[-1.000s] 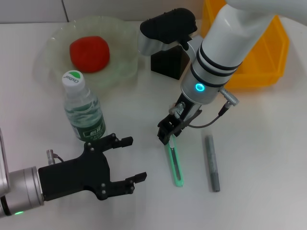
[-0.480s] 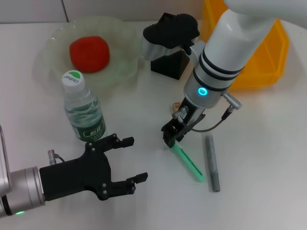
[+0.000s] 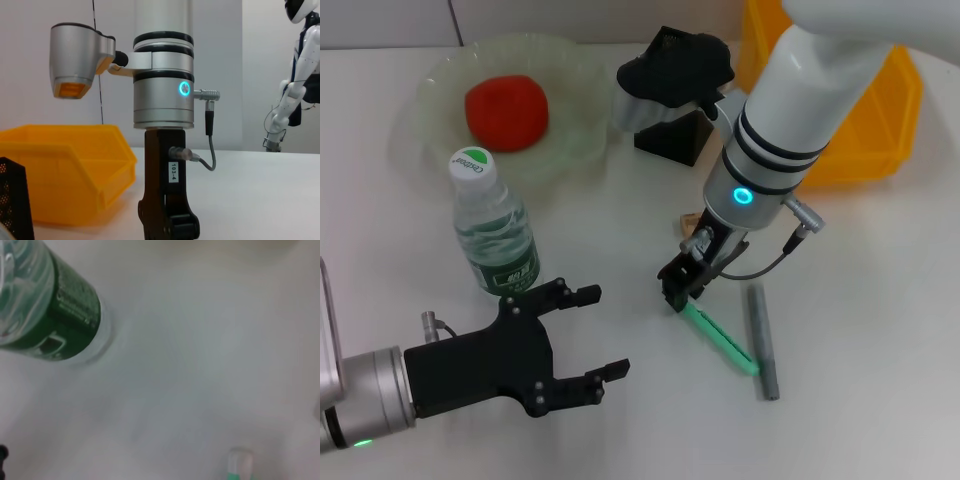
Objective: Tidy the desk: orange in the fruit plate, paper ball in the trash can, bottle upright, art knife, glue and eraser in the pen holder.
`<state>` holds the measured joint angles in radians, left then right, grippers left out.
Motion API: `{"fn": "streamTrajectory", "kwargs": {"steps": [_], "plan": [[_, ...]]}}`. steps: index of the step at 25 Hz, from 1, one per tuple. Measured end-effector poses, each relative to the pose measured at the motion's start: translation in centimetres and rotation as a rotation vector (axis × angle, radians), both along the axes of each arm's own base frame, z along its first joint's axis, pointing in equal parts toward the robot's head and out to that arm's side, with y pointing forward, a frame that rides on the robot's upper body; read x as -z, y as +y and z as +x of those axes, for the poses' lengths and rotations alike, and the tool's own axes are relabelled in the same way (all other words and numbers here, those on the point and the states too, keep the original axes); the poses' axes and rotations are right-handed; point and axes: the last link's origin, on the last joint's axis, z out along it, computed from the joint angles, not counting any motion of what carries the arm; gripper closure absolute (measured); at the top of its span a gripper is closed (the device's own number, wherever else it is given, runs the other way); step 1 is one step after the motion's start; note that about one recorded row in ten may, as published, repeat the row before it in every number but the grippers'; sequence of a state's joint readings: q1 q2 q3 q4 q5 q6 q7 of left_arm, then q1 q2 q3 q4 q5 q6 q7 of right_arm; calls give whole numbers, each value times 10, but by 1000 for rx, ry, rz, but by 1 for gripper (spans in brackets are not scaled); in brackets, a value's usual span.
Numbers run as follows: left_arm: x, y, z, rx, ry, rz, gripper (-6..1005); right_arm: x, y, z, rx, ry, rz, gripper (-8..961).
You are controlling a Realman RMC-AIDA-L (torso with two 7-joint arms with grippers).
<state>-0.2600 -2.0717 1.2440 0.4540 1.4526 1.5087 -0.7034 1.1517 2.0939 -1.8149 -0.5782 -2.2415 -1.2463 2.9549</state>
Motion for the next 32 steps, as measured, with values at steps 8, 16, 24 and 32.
{"fn": "streamTrajectory", "kwargs": {"steps": [8, 16, 24, 32], "plan": [[0, 1, 1, 3, -3, 1, 186, 1, -3, -7, -29, 25, -9, 764], [-1, 2, 1, 2, -9, 9, 186, -27, 10, -12, -58, 73, 73, 789], [-2, 0, 1, -2, -12, 10, 186, -143, 36, -48, -329, 384, 523, 789], [-1, -1, -2, -29, -21, 2, 186, -170, 22, -11, -694, 723, 822, 788]]}}
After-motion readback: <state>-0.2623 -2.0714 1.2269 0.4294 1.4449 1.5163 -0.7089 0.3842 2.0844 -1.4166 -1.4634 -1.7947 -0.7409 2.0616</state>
